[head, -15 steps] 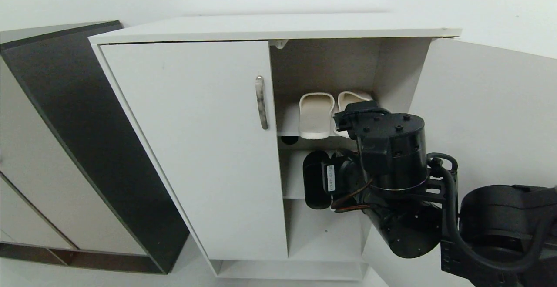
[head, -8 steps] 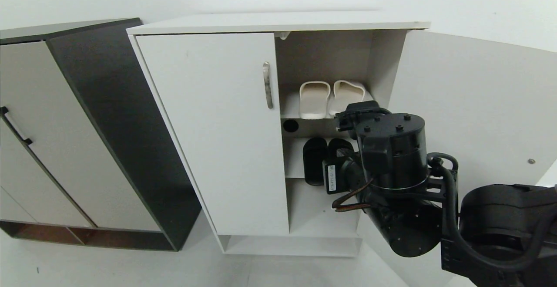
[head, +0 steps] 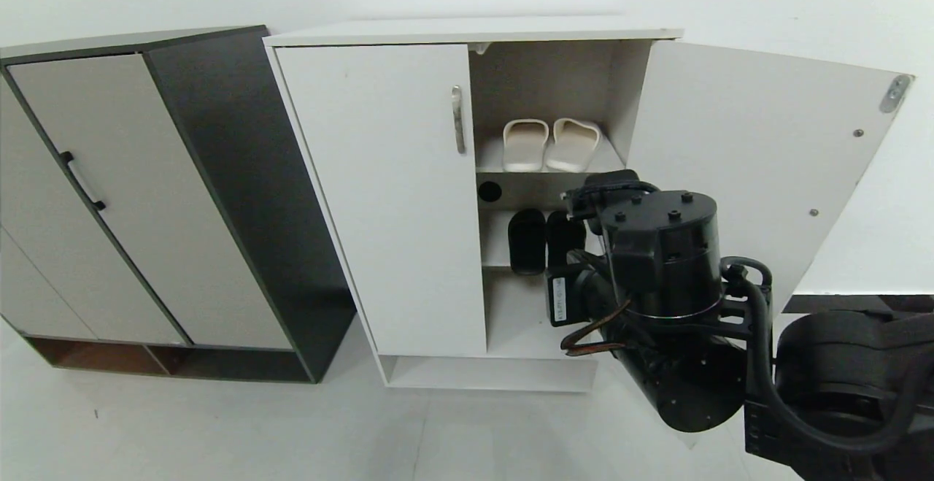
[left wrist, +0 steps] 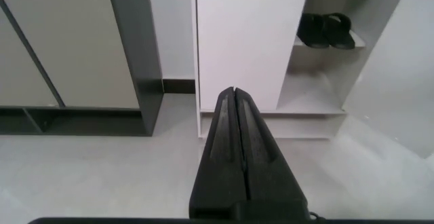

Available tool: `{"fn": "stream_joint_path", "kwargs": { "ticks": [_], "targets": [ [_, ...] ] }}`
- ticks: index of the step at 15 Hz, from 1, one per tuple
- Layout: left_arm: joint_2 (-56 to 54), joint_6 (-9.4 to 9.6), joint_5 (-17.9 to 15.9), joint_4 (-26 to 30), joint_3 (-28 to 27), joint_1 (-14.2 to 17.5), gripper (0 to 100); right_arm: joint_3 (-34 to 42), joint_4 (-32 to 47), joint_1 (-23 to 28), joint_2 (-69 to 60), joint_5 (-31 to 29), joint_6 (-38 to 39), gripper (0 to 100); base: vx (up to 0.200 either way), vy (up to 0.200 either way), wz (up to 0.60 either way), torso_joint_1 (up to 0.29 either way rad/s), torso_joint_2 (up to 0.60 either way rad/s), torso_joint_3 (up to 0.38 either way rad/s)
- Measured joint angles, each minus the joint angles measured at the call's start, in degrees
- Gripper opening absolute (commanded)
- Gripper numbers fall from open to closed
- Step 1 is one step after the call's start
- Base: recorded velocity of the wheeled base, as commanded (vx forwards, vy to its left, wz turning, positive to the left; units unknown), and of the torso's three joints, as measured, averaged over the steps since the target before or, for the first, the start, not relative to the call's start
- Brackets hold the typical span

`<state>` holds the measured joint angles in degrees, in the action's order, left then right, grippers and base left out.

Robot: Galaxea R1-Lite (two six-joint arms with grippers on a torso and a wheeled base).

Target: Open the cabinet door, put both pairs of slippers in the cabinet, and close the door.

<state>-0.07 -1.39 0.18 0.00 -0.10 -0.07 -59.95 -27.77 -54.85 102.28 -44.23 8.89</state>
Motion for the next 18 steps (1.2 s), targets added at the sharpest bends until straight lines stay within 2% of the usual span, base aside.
{"fn": "stream_joint_path", "kwargs": {
  "ticks": [16,18],
  "targets": [
    [0.0,0.0,0.39,0.0,0.0,-0.04,0,1.27,0.05,0.09,-0.02,0.02,-0.88,0,0.0,0.0,0.0,0.0,0.0,0.0],
    [0.0,0.0,0.39,0.02,0.0,0.0,0,1.38,0.13,0.13,0.06,0.05,-0.93,0,0.0,0.0,0.0,0.002,-0.22,-0.261]
  ]
}}
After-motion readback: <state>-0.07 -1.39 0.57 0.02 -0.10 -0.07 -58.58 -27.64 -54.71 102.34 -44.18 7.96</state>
